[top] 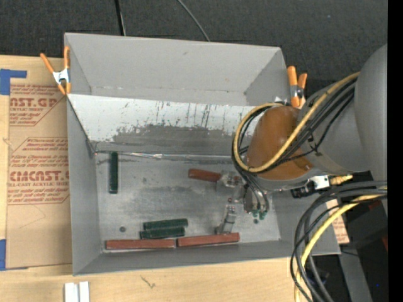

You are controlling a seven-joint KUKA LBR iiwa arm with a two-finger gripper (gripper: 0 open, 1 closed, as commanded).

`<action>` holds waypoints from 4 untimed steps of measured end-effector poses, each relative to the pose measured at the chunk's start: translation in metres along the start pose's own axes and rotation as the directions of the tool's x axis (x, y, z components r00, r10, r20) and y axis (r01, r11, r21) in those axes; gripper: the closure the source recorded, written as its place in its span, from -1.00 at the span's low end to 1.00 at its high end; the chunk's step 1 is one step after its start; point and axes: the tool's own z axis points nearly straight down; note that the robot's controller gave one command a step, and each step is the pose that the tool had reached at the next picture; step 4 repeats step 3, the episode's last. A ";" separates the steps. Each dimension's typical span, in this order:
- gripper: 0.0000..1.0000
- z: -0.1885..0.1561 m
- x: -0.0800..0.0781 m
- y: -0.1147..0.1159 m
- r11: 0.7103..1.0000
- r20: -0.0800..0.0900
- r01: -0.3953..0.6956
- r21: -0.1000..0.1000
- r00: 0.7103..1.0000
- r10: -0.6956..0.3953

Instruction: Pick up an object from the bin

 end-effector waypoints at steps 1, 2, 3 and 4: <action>-1.00 0.000 0.014 0.017 1.000 0.003 -0.030 0.000 1.000 0.030; -1.00 -0.001 0.027 0.039 0.999 0.004 -0.052 0.000 0.999 0.052; -1.00 -0.002 0.041 0.087 0.997 0.004 -0.075 0.000 0.997 0.075; -1.00 -0.002 0.041 0.087 0.997 0.004 -0.075 0.000 0.997 0.075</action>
Offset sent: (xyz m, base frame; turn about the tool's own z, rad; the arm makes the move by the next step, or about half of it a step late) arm -0.0235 0.0517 0.0011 0.0603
